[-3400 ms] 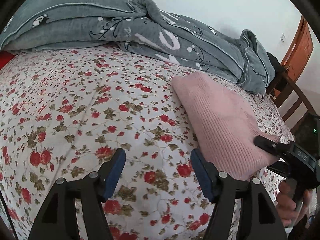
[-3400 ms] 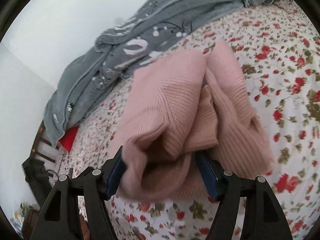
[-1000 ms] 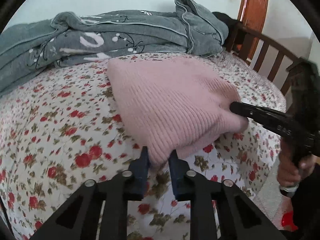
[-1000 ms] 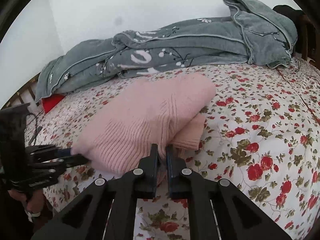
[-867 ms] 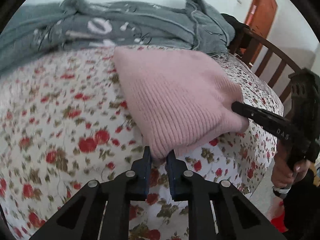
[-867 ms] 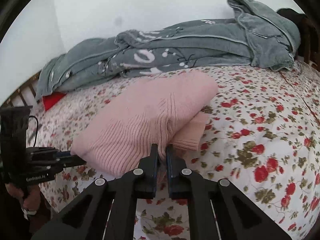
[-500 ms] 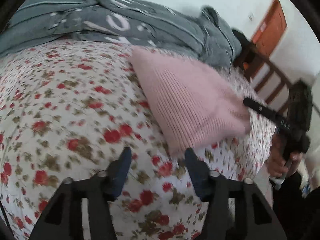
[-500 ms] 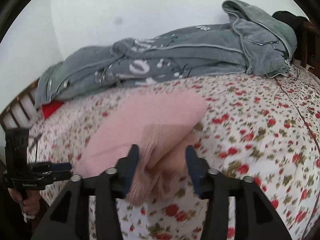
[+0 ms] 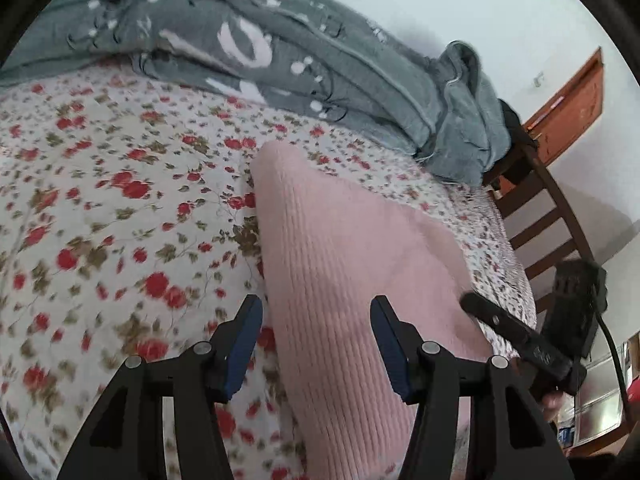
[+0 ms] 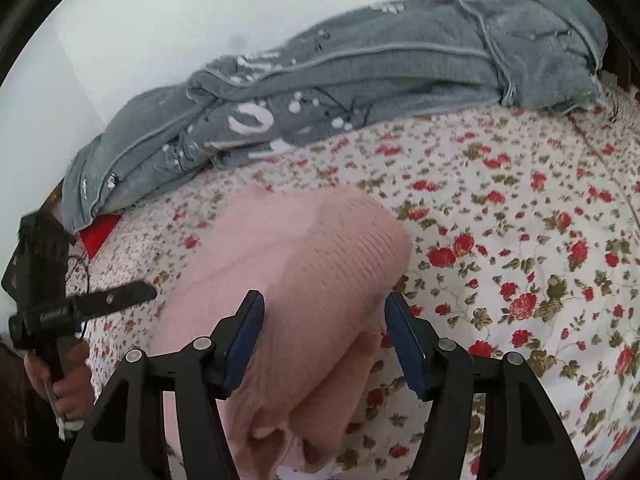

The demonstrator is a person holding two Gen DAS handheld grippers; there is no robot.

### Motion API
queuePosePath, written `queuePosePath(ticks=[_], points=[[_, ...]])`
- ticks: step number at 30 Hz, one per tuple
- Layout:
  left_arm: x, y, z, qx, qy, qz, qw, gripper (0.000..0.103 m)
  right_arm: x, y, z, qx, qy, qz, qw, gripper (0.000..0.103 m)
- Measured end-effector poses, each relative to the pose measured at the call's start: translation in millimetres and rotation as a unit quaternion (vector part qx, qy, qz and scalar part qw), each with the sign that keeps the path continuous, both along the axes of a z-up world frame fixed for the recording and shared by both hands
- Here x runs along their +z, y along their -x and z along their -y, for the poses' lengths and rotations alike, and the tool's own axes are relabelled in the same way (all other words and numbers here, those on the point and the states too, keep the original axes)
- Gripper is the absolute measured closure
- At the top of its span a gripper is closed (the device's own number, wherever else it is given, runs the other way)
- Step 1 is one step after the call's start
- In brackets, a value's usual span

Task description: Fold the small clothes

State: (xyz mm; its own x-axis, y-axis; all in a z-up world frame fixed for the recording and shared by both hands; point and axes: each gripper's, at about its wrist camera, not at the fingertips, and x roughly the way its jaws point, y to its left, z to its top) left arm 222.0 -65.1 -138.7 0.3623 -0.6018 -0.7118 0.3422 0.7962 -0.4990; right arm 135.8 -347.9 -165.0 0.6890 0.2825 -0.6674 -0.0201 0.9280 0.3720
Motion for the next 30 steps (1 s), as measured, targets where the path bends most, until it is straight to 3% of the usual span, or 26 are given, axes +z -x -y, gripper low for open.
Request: queuePosePath(ticks=[4, 11, 18, 20, 21, 26, 28, 30], points=[[-19.5, -24.7, 8.1, -0.01, 0.002, -0.031, 0.9995, 0.05, -16.6, -12.4, 8.0, 0.0, -0.015, -0.023, 1.0, 0.033], [-45.1, -42.4, 8.0, -0.021, 0.015, -0.069, 0.9973, 0.04, -36.4, -34.6, 12.8, 0.006, -0.045, -0.058, 0.997, 0.031], [-58.0, -51.7, 6.0, -0.017, 0.058, -0.098, 0.9934, 0.043, -46.7, -53.0, 5.9, 0.021, -0.055, -0.075, 0.995, 0.031], [-58.8, -52.5, 9.5, -0.021, 0.061, -0.099, 0.993, 0.048, -49.5, -55.8, 6.9, 0.023, -0.067, -0.078, 0.994, 0.031], [-58.9, -53.4, 11.5, -0.025, 0.066, -0.103, 0.9922, 0.055, -50.1, -56.7, 7.9, 0.024, -0.072, -0.079, 0.994, 0.032], [-58.1, -53.4, 14.5, -0.015, 0.074, -0.106, 0.9915, 0.062, -51.0, -58.1, 5.6, 0.031, -0.099, -0.079, 0.992, 0.048], [-54.8, -51.0, 13.2, -0.011, 0.077, -0.099, 0.9921, 0.066, -48.1, -56.8, 5.1, 0.033, -0.106, -0.074, 0.991, 0.061], [-49.4, -49.3, 11.1, -0.012, 0.079, -0.092, 0.9926, 0.069, -40.8, -53.3, 0.7, 0.038, -0.096, -0.061, 0.993, 0.067]])
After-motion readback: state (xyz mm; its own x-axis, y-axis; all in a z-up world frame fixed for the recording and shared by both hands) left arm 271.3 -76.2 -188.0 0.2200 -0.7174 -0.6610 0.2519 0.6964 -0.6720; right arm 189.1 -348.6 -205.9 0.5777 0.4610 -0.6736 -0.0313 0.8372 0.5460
